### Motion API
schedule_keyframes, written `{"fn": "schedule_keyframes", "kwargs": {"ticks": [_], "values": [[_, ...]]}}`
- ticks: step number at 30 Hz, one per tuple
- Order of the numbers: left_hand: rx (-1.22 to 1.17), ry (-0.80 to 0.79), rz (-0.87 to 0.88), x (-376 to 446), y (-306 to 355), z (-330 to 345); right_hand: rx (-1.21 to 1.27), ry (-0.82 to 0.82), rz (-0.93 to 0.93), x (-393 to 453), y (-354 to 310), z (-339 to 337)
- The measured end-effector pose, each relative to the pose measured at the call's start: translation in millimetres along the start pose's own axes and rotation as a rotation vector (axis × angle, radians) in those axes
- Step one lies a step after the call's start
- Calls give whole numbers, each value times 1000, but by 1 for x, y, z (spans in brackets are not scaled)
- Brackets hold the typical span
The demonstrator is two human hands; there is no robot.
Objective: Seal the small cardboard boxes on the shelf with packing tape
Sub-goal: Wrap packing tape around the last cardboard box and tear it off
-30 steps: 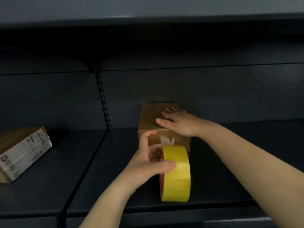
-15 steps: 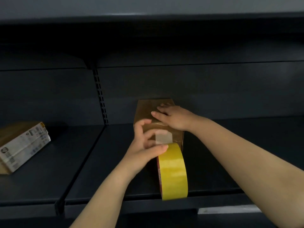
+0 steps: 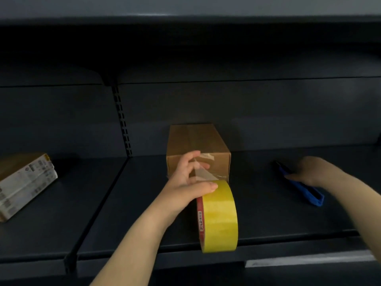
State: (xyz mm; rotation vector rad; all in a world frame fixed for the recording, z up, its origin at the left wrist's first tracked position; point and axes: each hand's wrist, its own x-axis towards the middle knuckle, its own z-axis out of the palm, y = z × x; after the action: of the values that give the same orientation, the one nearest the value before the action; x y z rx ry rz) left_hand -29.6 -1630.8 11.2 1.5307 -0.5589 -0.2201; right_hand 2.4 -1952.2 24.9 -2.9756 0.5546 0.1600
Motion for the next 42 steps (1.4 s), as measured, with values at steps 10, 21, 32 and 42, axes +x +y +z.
{"fn": "schedule_keyframes", "kwargs": {"ticks": [10, 21, 32, 42], "values": [[12, 78, 3, -4, -4, 4, 538, 308, -534, -35, 1, -12], [-47, 96, 53, -7, -5, 8, -555, 530, -950, -118, -78, -47], [-114, 86, 70, -7, -4, 6, -687, 456, -904, -118, -107, -53], [-108, 96, 64, -12, -6, 0, 62, 36, -879, -76, -25, -63]]}}
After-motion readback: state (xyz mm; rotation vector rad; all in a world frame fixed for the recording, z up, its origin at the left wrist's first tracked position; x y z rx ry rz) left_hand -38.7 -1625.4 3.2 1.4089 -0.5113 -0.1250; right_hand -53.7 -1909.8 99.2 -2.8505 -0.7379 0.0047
